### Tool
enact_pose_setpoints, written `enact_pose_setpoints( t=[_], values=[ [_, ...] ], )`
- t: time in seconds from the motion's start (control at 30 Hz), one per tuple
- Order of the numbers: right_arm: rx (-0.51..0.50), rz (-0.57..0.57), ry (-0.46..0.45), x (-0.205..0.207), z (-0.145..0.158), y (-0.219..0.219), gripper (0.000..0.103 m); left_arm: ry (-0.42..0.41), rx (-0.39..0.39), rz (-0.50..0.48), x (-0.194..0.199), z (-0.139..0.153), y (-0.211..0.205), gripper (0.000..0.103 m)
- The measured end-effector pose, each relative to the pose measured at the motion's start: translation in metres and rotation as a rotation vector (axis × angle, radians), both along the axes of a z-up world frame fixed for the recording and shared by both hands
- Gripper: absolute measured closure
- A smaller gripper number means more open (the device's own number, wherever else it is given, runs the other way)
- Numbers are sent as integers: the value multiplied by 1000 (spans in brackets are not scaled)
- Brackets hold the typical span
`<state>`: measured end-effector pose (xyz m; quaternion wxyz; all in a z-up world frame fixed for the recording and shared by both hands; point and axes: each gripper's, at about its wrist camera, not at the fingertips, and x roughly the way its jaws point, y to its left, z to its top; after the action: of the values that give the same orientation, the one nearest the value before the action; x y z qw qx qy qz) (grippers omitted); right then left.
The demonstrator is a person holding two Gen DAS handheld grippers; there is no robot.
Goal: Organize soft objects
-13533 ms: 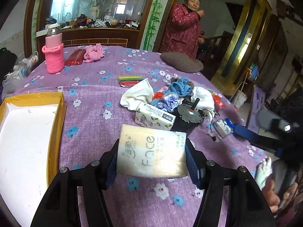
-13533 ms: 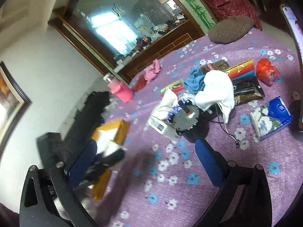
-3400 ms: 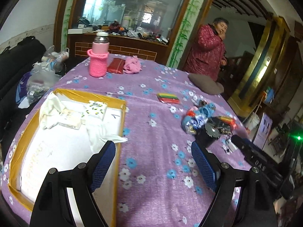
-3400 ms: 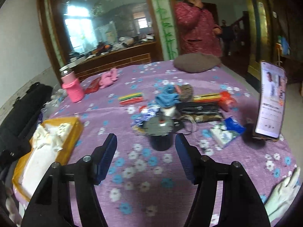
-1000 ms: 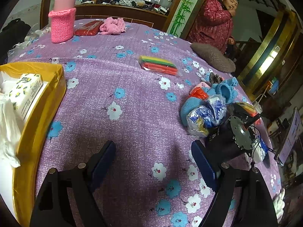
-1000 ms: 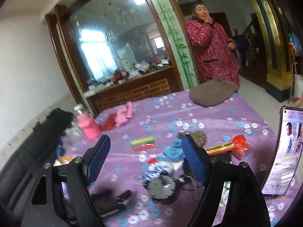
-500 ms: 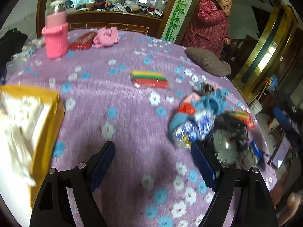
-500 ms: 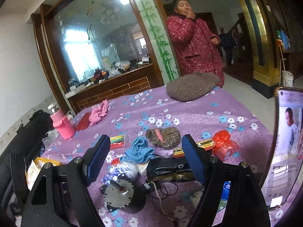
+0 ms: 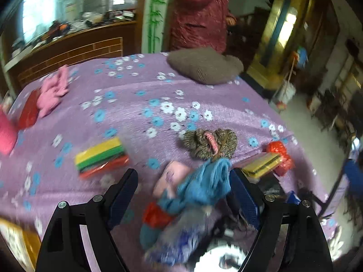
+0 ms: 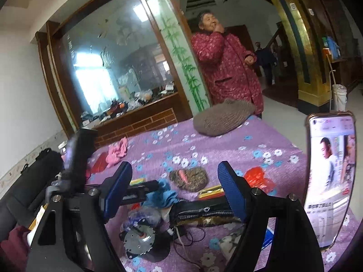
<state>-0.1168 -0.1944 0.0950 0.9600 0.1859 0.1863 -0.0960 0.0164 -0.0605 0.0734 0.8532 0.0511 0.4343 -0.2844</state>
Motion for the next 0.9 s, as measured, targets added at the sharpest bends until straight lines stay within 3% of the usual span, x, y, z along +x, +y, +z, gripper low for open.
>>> enact_pose_setpoints(
  t=[0.1, 0.13, 0.17, 0.23, 0.37, 0.5, 0.73, 0.9],
  values=[
    [10, -15, 3, 1, -1, -5, 25, 9, 48, -44, 13, -13, -22, 25],
    [15, -18, 6, 2, -2, -6, 25, 10, 67, -55, 15, -17, -27, 42],
    [18, -19, 10, 3, -3, -7, 25, 18, 87, -74, 17, -22, -34, 75],
    [13, -25, 19, 4, -4, -7, 25, 71, 83, -126, 20, -30, -41, 76],
    [11, -26, 25, 4, -6, -7, 25, 55, 17, -78, 26, -19, -29, 78],
    [18, 1, 45, 9, -11, -4, 25, 24, -94, -3, 13, 11, 19, 78],
    [-3, 78, 92, 19, -18, 16, 25, -94, -214, 65, -66, 49, 120, 77],
    [137, 164, 174, 33, -9, 10, 25, -125, -275, 115, -116, 45, 177, 77]
  ],
)
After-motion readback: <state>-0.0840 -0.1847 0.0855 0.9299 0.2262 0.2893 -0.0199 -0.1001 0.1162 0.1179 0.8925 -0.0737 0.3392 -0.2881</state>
